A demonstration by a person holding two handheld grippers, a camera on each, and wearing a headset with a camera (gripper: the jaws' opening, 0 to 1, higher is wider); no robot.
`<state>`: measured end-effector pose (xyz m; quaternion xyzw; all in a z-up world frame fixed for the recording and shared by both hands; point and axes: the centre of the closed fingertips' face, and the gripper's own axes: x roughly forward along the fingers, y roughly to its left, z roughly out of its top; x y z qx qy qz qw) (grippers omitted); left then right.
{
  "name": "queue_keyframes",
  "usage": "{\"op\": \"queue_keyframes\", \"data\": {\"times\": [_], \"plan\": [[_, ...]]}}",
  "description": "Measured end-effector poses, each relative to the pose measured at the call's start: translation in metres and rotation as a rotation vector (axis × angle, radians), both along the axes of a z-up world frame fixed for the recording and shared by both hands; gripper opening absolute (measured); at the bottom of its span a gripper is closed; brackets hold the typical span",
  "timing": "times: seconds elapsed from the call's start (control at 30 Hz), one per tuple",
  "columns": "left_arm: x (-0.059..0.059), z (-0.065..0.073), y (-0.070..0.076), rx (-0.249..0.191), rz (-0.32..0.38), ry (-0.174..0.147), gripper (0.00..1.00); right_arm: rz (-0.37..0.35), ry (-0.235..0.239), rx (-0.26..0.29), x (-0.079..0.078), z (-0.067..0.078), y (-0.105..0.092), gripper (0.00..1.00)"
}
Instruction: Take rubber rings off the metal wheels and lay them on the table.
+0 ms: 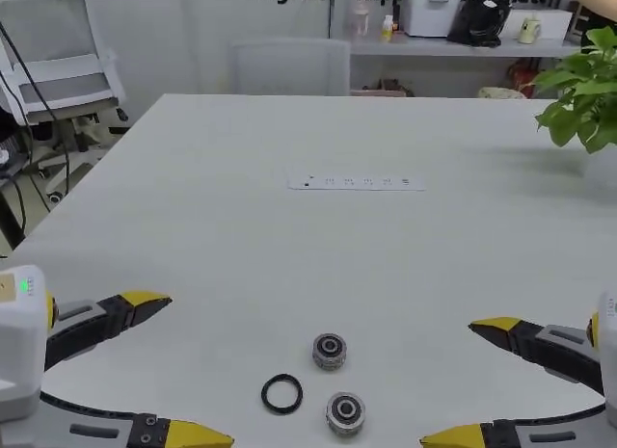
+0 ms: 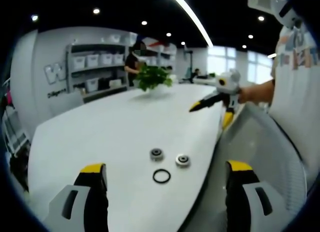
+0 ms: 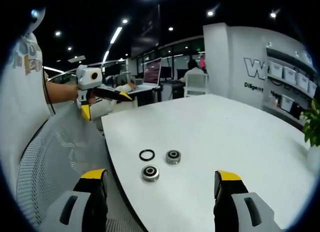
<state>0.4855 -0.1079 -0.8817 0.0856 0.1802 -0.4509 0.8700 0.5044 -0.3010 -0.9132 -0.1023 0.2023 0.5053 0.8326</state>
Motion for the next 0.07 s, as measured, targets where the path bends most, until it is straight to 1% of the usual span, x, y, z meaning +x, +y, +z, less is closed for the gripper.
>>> {"op": "queue_keyframes", "data": {"times": [0.07], "plan": [[-0.0004, -0.0006, -0.0003, 0.001, -0.001, 0.002, 1.00, -0.002, -0.001, 0.002, 0.0000, 0.0003, -0.0001, 0.88]]}}
